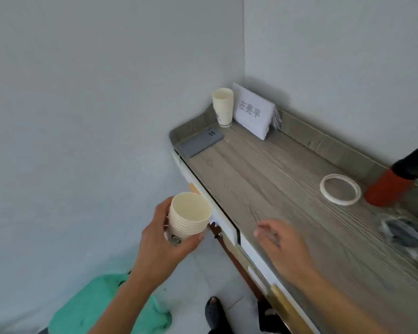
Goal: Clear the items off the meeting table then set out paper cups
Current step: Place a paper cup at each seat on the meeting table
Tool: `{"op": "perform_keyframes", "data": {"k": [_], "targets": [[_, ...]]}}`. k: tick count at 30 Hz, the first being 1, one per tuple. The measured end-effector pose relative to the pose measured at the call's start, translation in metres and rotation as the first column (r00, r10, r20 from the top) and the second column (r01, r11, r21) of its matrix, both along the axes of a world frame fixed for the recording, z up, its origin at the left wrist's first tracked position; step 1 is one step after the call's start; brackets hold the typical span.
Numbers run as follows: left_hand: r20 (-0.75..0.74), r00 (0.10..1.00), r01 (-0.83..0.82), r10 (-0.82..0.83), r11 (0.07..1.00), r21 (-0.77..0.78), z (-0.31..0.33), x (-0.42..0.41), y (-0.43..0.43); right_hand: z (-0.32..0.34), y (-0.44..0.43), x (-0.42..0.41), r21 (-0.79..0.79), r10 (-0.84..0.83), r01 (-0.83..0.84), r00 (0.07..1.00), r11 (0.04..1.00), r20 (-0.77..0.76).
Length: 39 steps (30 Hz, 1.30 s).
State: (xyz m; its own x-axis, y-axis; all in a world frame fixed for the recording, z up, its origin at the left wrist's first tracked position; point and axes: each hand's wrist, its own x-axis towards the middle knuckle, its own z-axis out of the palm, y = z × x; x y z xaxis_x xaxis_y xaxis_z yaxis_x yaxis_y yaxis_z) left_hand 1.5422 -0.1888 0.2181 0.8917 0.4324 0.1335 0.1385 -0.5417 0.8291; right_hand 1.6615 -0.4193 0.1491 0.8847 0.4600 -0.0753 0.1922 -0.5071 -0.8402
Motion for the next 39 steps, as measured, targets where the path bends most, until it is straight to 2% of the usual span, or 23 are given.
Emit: {"op": "perform_keyframes", "data": {"k": [4,7,11,16,19,23,27,30,32,33,34,37,39], "targets": [[-0.033,0.991,-0.128,0.13,0.989,0.07,0.008,-0.075,0.01,0.045,0.068,-0.042,0.307,0.215,-0.177,0.972,0.935,-0.095],[-0.067,0.974,-0.211,0.218,0.972,0.107,0.01,-0.134,0.02,0.073,0.117,-0.078,0.419,0.408,-0.311,0.898,0.853,-0.165],[-0.082,0.942,-0.309,0.326,0.935,0.173,0.012,-0.21,0.037,0.081,0.177,-0.137,0.39,0.61,-0.497,0.75,0.775,-0.256],[-0.133,0.869,-0.445,0.476,0.871,0.208,0.009,-0.322,0.062,0.073,0.248,-0.23,0.295,0.759,-0.7,0.58,0.65,-0.294],[-0.154,0.81,-0.541,0.566,0.823,0.174,0.003,-0.386,0.074,0.067,0.287,-0.289,0.259,0.824,-0.795,0.462,0.548,-0.328],[-0.234,0.678,-0.676,0.697,0.716,0.173,-0.005,-0.458,0.071,0.06,0.329,-0.355,0.261,0.869,-0.864,0.319,0.431,-0.379],[-0.315,0.491,-0.803,0.812,0.562,0.199,-0.01,-0.518,0.06,0.059,0.362,-0.416,0.33,0.906,-0.896,0.156,0.297,-0.392],[-0.35,0.355,-0.874,0.867,0.44,0.205,-0.011,-0.553,0.053,0.057,0.382,-0.461,0.421,0.906,-0.893,-0.038,0.159,-0.422],[-0.37,0.276,-0.917,0.887,0.358,0.174,-0.01,-0.572,0.055,0.054,0.391,-0.488,0.447,0.881,-0.894,-0.193,0.023,-0.432],[-0.383,0.241,-0.93,0.892,0.325,0.17,-0.01,-0.579,0.058,0.051,0.396,-0.501,0.428,0.879,-0.903,-0.238,-0.043,-0.413],[-0.4,0.209,-0.938,0.892,0.299,0.176,-0.01,-0.586,0.063,0.048,0.402,-0.513,0.405,0.891,-0.911,-0.245,-0.077,-0.383],[-0.432,0.114,-0.962,0.895,0.208,0.179,-0.012,-0.601,0.076,0.042,0.43,-0.545,0.447,0.909,-0.893,-0.227,-0.051,-0.349],[-0.445,0.035,-0.981,0.895,0.115,0.156,-0.017,-0.614,0.084,0.043,0.456,-0.57,0.513,0.884,-0.857,-0.275,-0.048,-0.377]]}}
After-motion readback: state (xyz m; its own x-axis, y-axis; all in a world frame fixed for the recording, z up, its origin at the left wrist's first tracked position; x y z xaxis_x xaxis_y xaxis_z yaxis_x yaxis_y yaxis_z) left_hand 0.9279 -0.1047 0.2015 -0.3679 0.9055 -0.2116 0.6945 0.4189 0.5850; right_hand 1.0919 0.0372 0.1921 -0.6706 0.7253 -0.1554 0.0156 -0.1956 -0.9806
